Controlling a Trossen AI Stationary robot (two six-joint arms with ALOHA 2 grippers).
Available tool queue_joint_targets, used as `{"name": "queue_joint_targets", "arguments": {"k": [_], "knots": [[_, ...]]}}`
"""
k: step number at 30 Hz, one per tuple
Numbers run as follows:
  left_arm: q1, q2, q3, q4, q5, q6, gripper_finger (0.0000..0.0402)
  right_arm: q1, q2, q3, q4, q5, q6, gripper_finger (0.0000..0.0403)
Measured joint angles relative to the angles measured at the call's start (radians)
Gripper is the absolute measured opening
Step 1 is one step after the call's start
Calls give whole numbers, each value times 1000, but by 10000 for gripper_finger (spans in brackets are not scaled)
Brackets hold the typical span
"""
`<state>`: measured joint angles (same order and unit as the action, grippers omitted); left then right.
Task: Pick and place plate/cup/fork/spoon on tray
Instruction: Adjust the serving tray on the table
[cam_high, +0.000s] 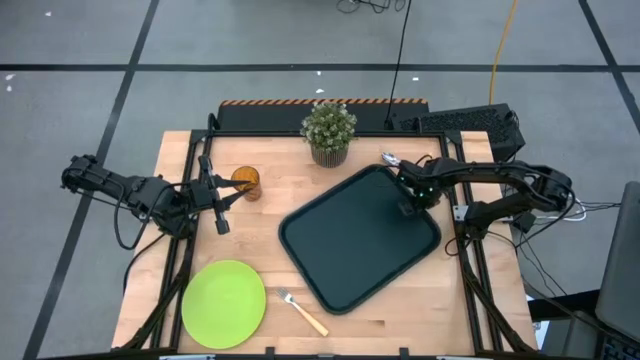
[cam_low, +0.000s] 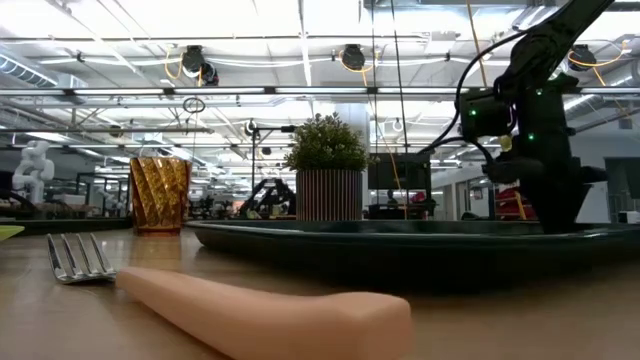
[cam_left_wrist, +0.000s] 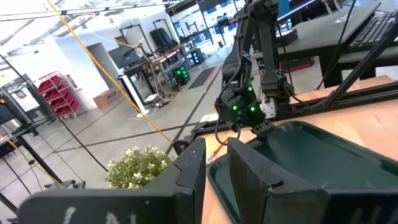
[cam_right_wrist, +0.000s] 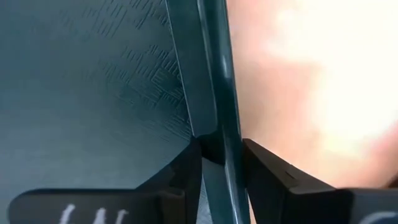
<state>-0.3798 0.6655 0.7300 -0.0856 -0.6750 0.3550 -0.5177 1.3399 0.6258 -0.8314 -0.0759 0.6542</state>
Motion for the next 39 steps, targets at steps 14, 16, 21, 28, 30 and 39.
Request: {"name": "queue_joint_targets", "arguments": {"k": [14, 16, 21, 28, 30, 39], "knots": [[0, 0, 0, -45, -7, 26, 72, 102, -2, -4, -99, -193, 306, 92], [0, 0, 0, -45, -8, 29, 72, 132, -5, -4, -79, -195, 367, 92], [0, 0, 0, -47, -8, 45, 72, 174, -25, -3, -42, -186, 504, 92], [0, -16, 0, -89, -55, 72, 72, 232, -67, -2, -22, -66, 685, 92], [0, -30, 0, -106, -88, 80, 72, 260, -72, -2, 6, -52, 738, 92], [0, -116, 0, -121, -113, 80, 72, 406, -72, 0, 48, -91, 867, 92]]}}
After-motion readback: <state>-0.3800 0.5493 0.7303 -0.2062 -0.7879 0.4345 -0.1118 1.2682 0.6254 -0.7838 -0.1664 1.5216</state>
